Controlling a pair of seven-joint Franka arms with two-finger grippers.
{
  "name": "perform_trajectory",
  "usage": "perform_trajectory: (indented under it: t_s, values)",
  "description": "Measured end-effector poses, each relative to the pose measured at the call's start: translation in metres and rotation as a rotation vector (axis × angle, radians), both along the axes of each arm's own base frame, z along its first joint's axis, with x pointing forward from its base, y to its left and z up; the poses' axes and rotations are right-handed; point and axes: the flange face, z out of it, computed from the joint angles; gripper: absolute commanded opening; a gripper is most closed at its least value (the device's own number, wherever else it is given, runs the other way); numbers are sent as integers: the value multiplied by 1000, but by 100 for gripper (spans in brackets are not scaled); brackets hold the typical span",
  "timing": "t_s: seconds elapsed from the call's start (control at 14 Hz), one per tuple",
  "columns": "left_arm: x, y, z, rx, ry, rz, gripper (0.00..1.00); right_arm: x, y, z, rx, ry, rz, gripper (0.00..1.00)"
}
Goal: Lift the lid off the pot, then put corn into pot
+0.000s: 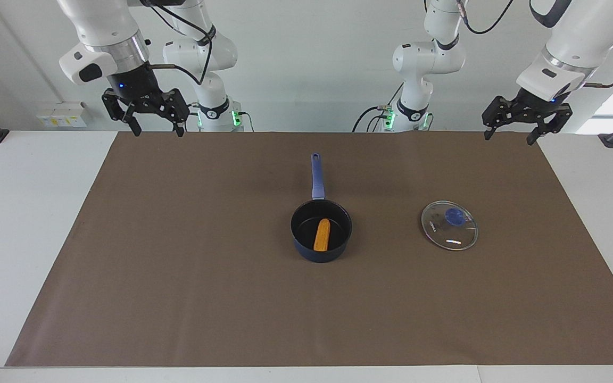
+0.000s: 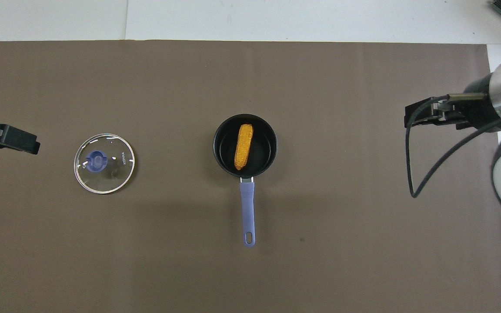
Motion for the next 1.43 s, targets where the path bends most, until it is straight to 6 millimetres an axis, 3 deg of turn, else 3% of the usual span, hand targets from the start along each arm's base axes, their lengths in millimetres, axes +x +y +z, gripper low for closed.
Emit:
perform_trajectory:
  t_s: [0.21,0.5,0.64,1.43]
  values:
    - [0,0,-1,0,2,0,100,-19,-21,9,0,13,13,100]
    - [0,0,-2,0,4,0,100,-20,-36,-26,1,57,30,100]
    - [0,0,-2,0,4,0,100,-17,-38,-32,-8,48,32,100]
    - [0,0,-2,0,4,0,100,-20,-42,-16,-46,4,29,100]
